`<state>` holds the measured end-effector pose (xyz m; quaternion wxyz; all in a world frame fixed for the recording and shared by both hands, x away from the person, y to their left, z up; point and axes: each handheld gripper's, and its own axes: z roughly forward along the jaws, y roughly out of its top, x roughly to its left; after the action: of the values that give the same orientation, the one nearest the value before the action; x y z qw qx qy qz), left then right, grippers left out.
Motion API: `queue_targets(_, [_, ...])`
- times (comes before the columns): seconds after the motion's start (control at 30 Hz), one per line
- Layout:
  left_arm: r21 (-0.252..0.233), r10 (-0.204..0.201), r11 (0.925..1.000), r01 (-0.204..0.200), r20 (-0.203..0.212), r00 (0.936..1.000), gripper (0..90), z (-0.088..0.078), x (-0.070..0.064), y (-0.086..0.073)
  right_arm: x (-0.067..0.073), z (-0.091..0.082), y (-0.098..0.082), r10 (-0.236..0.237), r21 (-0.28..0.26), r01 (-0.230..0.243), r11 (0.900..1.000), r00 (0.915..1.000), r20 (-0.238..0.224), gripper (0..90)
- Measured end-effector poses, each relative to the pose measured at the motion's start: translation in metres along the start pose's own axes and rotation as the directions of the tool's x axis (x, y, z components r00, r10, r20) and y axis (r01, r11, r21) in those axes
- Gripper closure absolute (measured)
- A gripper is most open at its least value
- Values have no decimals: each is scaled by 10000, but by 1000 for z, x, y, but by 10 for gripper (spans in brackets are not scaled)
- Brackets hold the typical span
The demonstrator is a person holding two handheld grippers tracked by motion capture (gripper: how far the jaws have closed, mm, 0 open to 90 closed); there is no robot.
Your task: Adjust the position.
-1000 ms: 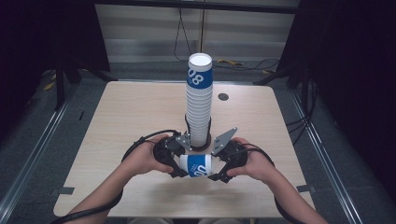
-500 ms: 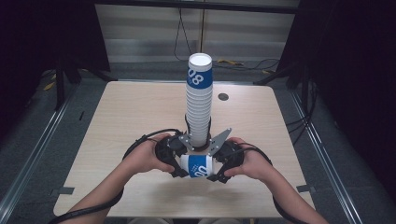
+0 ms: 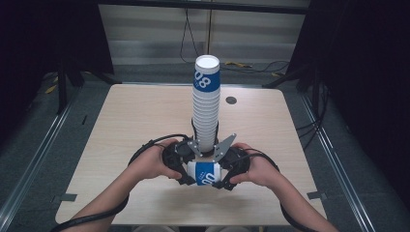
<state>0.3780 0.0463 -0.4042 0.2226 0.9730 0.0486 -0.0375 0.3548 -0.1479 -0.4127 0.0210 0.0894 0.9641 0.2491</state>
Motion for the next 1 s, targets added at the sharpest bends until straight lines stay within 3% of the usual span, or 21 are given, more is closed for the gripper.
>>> queue_targets(0.7, [180,83,9998,-84,45,10000,259,-2,-1,4,2,7,-2,-176,18,176,9998,9998,42,297])
queue_targets(1.0, [-105,246,9996,-245,57,9997,249,-6,-1,6,1,11,-7,44,-18,-44,10000,10000,-7,301])
